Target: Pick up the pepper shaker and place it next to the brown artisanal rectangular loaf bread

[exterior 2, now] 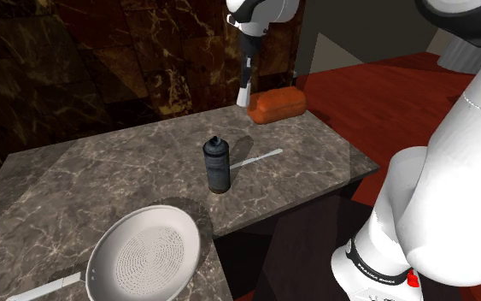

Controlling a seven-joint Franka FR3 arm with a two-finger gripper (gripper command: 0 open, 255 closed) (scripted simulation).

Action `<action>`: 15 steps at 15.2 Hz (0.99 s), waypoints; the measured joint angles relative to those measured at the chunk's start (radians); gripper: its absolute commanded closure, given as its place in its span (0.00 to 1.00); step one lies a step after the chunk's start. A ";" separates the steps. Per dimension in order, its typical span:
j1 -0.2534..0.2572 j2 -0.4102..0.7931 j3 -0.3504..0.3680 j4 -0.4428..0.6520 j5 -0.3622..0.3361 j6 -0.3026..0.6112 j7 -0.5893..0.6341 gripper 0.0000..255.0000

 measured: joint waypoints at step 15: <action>-0.011 0.079 0.005 -0.129 0.081 0.186 -0.067 1.00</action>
